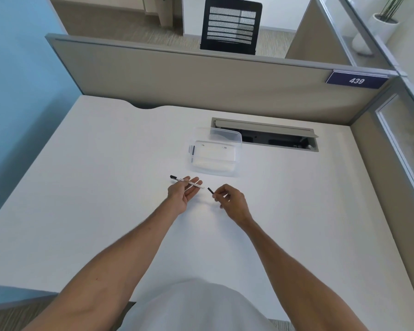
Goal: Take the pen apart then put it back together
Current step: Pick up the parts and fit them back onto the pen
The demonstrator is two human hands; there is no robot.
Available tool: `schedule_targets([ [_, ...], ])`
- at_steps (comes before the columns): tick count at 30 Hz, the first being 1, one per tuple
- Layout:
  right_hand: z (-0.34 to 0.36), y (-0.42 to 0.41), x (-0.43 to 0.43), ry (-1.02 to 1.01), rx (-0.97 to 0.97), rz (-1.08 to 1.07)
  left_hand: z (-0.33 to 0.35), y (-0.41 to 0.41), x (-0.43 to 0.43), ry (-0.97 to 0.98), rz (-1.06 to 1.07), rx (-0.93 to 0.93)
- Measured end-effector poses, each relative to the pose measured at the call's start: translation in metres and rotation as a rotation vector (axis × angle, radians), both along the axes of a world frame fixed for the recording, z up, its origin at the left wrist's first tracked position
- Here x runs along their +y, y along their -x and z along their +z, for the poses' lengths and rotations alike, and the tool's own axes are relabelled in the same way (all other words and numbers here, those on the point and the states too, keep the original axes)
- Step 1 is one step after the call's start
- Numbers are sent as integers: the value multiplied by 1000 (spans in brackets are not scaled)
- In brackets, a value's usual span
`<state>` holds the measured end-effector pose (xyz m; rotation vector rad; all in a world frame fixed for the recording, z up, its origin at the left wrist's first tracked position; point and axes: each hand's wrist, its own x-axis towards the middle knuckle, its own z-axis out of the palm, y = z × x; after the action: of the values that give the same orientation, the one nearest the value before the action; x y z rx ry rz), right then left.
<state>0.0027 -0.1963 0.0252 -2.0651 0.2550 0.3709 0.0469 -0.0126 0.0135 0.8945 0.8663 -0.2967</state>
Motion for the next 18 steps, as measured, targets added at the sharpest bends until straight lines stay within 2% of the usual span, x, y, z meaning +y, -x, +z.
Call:
schedule_targets([
  [7,8,6,7,-10,-77,51,6,7,0,-19,-4,10],
  [18,11,7,5,73,-51,61,12,10,-2,-30,-38,16],
])
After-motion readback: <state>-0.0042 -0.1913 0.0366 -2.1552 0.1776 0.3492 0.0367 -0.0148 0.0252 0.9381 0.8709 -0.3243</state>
